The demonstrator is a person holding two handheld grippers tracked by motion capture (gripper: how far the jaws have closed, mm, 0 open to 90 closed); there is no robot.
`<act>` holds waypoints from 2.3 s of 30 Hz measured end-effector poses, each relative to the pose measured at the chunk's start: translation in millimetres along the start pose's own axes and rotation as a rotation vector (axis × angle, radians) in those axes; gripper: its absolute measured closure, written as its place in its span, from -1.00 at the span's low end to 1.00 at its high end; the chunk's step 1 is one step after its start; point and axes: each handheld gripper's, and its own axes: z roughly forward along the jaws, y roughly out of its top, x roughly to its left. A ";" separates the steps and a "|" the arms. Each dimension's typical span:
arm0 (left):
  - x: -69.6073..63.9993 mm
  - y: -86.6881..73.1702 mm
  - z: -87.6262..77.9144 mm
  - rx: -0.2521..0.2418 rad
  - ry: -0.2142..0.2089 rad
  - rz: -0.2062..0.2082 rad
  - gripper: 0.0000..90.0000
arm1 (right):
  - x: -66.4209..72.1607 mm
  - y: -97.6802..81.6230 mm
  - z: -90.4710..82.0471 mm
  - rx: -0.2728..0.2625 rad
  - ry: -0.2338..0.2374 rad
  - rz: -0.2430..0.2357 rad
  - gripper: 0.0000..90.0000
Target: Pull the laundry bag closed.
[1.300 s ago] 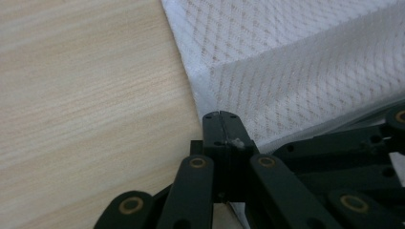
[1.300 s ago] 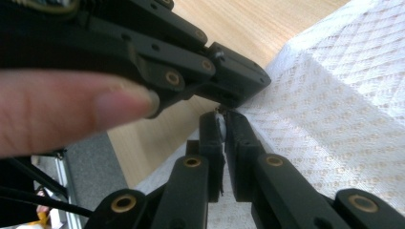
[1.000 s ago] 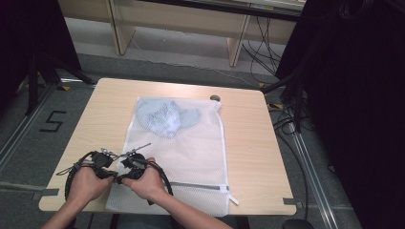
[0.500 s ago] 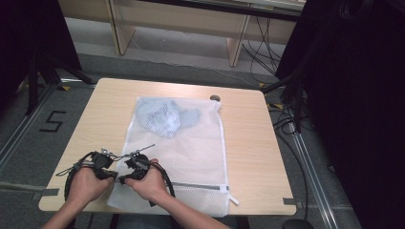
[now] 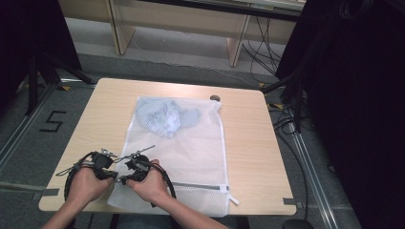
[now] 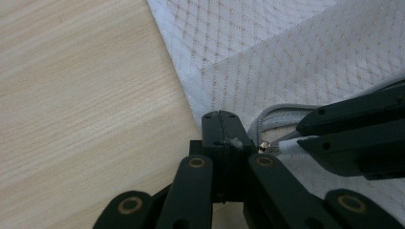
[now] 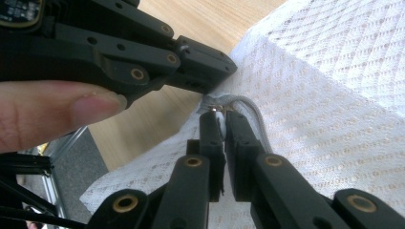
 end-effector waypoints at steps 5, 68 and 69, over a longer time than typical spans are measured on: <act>-1.2 0.0 1.4 -0.016 0.006 -0.008 1.00 | 1.1 -0.3 -1.7 0.000 -0.027 -0.006 0.94; -0.4 2.6 0.4 0.014 -0.001 0.008 1.00 | -15.1 -11.6 -31.8 0.024 -0.050 -0.027 0.93; -0.8 3.0 0.8 0.013 -0.004 0.007 1.00 | -15.5 -11.8 -33.5 0.034 -0.050 -0.027 0.93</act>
